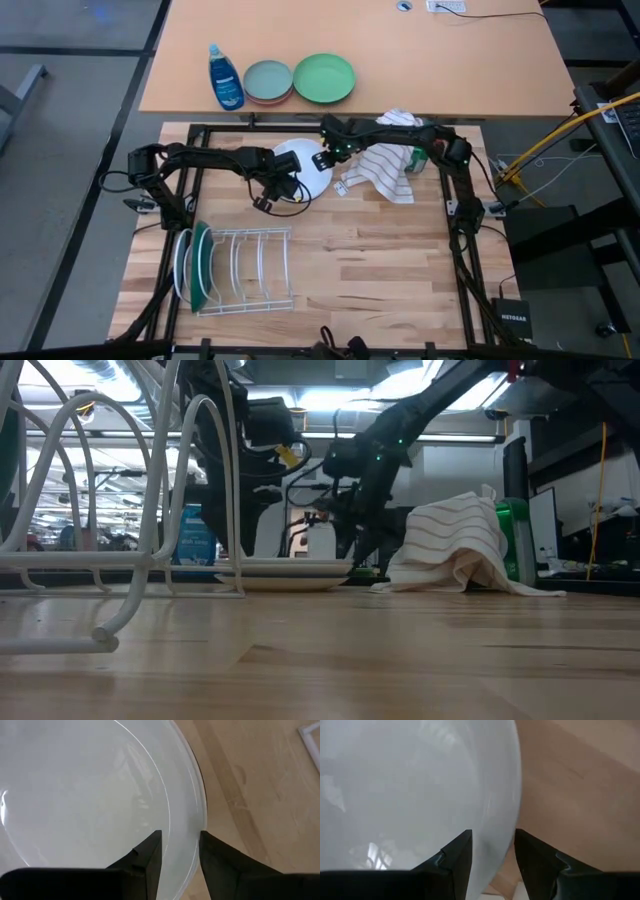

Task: Sort dishes
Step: Put the white plate in the white dish rack

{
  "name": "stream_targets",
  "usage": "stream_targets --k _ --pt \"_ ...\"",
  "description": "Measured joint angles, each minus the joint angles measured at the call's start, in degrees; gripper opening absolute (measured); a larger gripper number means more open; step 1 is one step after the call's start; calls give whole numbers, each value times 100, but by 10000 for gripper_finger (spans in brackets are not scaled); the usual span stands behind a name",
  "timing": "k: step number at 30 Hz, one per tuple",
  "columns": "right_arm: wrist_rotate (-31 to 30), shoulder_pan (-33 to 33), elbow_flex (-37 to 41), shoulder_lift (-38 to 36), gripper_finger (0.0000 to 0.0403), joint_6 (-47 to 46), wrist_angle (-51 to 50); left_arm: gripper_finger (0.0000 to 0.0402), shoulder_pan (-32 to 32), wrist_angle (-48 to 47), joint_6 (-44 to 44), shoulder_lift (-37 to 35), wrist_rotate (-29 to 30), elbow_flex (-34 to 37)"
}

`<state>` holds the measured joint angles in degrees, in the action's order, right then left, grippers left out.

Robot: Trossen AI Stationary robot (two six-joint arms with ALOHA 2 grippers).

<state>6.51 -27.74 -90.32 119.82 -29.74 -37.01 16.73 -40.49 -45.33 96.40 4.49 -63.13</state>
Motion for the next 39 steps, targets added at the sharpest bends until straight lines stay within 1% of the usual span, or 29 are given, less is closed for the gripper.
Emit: stream_targets --k 5,8,12,21,25,29,39 --pt "92 2 -1 169 150 -4 57 117 -2 300 -6 -12 -18 254" --pt "205 1 -2 185 150 -5 65 117 -2 537 -9 -25 -4 458" --pt "211 0 -2 187 150 0 109 117 0 712 -6 -15 83 635" --pt "264 -1 -2 193 149 -2 124 117 24 818 -15 -13 116 665" --pt "316 -4 -2 193 150 -1 101 117 17 750 194 -39 128 663" --pt "308 -5 -2 193 150 0 93 117 15 343 540 -44 171 581" --pt "249 2 -4 193 149 23 96 117 14 206 696 -107 160 579"
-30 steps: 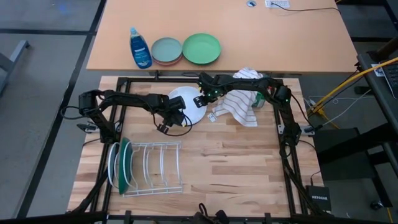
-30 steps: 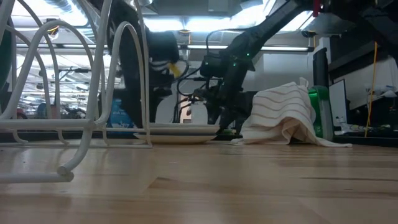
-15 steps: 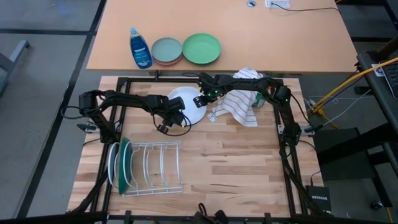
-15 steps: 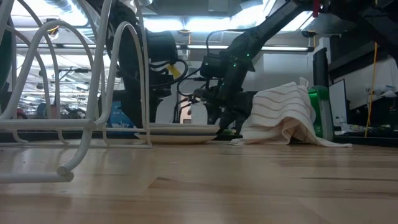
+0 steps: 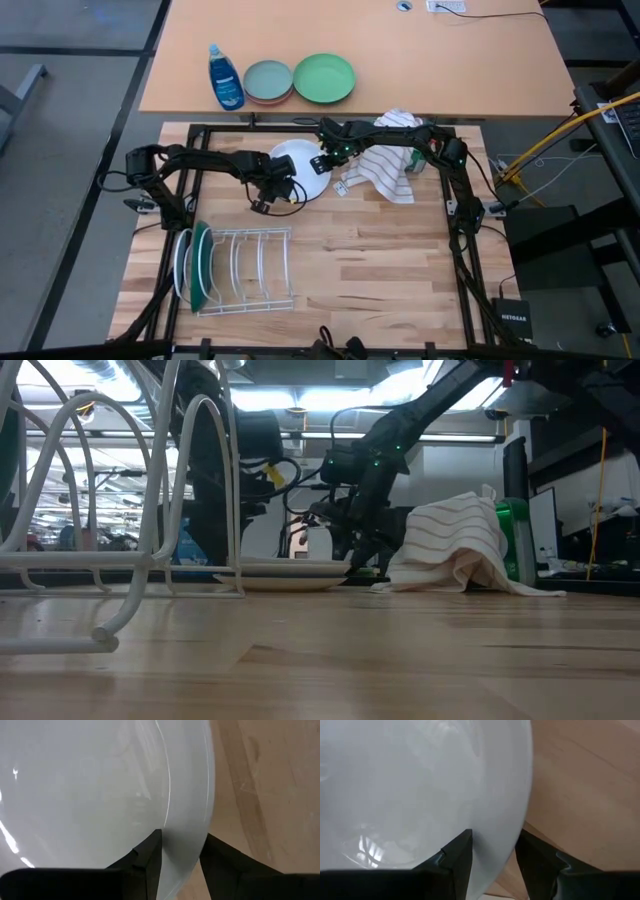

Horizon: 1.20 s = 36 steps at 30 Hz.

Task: Sort dishes
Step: Put the white plate in the white dish rack

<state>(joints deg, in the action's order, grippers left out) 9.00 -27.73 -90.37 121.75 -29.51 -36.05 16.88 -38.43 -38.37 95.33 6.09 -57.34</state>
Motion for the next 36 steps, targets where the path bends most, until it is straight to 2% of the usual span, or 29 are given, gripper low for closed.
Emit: stream_targets --k 8,20,36 --pt "-44 -7 0 0 149 148 57 117 -152 -50 -78 -425 -45 13" --pt "-56 -9 0 0 149 293 218 117 -118 103 -363 -341 -38 11" --pt "-66 -7 0 0 149 477 201 117 288 257 -560 -344 -50 13"
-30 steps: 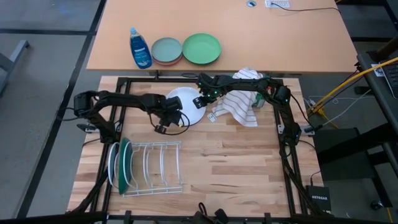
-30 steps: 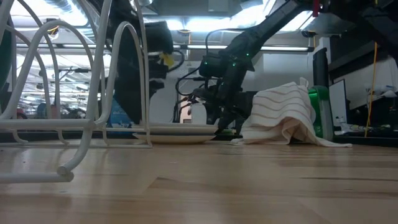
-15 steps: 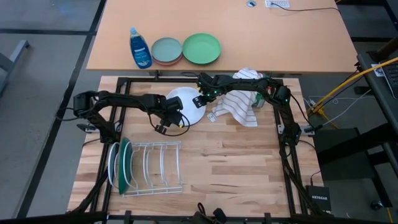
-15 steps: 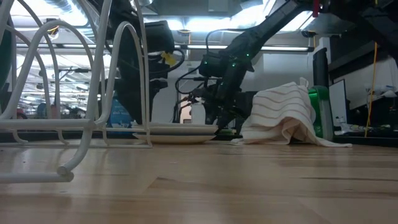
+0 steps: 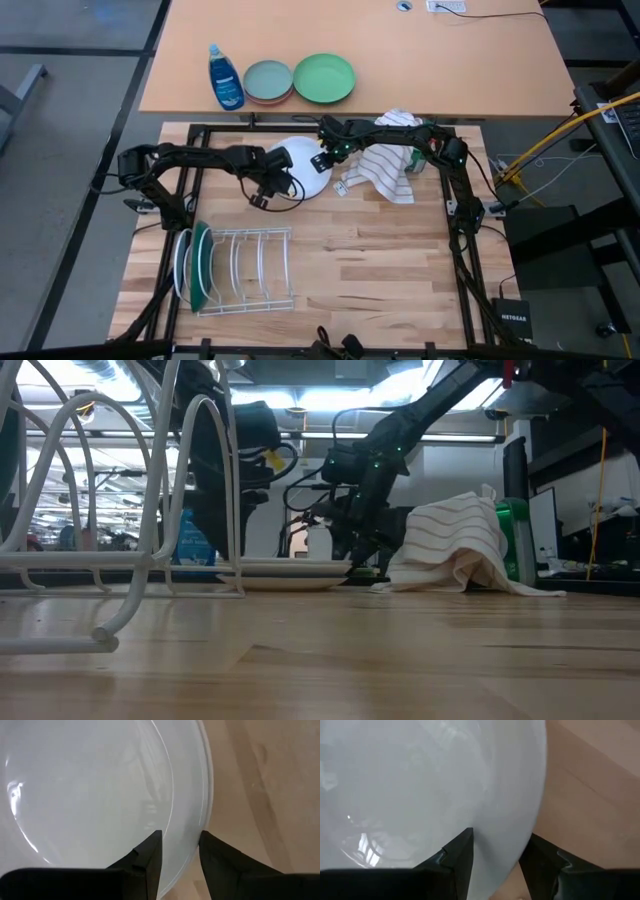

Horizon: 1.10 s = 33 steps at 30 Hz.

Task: Sort dishes
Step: Put the white plate in the white dish rack

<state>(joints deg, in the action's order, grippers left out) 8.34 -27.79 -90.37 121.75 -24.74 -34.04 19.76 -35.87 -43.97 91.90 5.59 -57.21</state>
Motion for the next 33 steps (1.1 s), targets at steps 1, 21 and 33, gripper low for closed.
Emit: stream_targets --k 1,21,33 --pt "-16 -1 0 -2 149 49 0 117 18 44 0 0 -1 2" --pt "-18 -5 -12 -93 149 272 -155 117 139 859 -146 498 21 173" --pt "-37 -4 -372 -153 149 375 -724 118 139 1021 -125 805 62 133"
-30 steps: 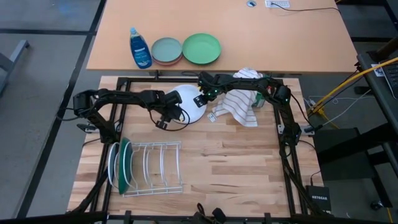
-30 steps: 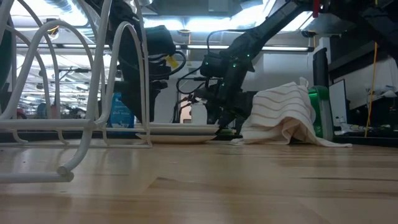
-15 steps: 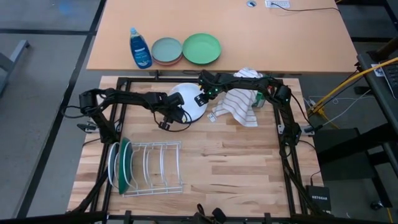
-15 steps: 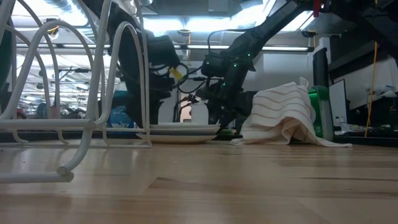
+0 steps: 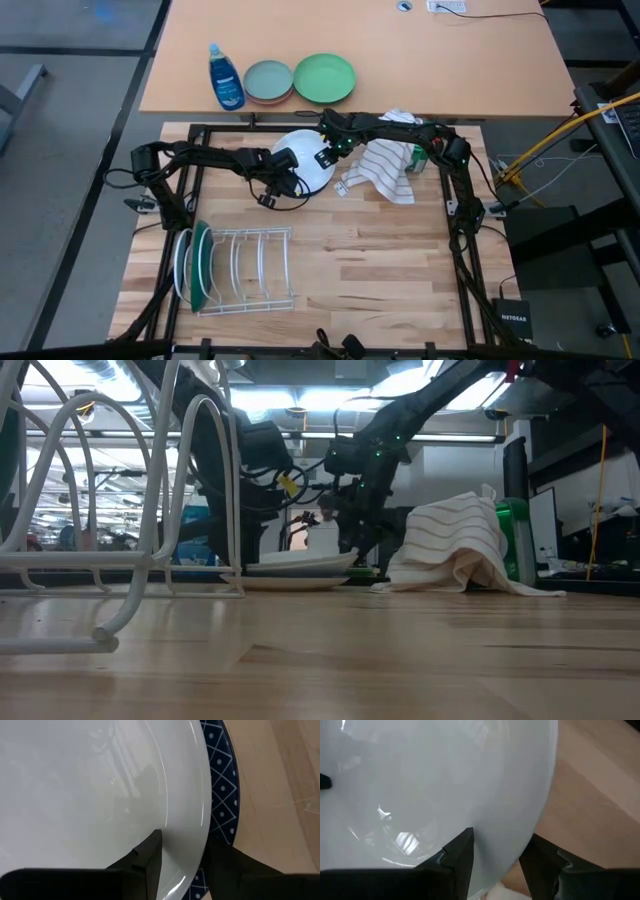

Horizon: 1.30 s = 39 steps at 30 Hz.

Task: Sort dishes
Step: Put the white plate in the white dish rack

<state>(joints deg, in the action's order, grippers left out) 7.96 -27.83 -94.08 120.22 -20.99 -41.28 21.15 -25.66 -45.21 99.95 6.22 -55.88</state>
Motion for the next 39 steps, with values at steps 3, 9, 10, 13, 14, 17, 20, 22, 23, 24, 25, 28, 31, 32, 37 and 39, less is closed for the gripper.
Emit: stream_targets --k 3,9,10,13,14,17,20,22,23,24,25,28,31,32,37,39 --pt "6 0 -8 0 149 0 -24 118 0 1 4 4 -2 0" --pt "-252 18 -9 -4 149 -18 -181 118 -15 -29 43 -17 -7 0" --pt "-294 22 -9 -7 149 -57 -241 118 -27 -34 53 -19 -5 0" --pt "-386 28 -7 -15 149 -222 -310 118 -73 -84 79 -47 12 0" --pt "-389 26 -7 -19 149 -273 -312 118 -83 -99 81 -47 33 0" --pt "-410 26 -7 -22 149 -456 -312 118 -105 -149 79 -47 44 -2" --pt "-440 26 -7 -22 149 -591 -312 117 -131 -150 81 -47 45 0" --pt "-483 22 -7 -22 149 -653 -312 117 -131 -154 81 -47 44 2" --pt "-531 22 -7 -22 149 -718 -313 117 -131 -156 81 -47 42 2" --pt "-587 22 -7 -22 149 -756 -317 117 -131 -160 80 -47 39 2" --pt "-660 22 -7 -22 149 -774 -316 117 -131 -163 80 -47 39 2" --pt "-884 17 -7 -22 149 -789 -321 117 -131 -171 79 -47 35 2" --pt "-922 15 -7 -22 149 -793 -321 117 -131 -171 76 -47 26 4" --pt "-916 15 -10 -22 149 -793 -327 117 -131 -173 76 -47 22 4" --pt "-710 12 -185 -22 149 -792 -351 117 -131 -183 74 -49 14 6" --pt "-631 7 -268 -22 149 -794 -364 117 -133 -189 74 -49 11 7"
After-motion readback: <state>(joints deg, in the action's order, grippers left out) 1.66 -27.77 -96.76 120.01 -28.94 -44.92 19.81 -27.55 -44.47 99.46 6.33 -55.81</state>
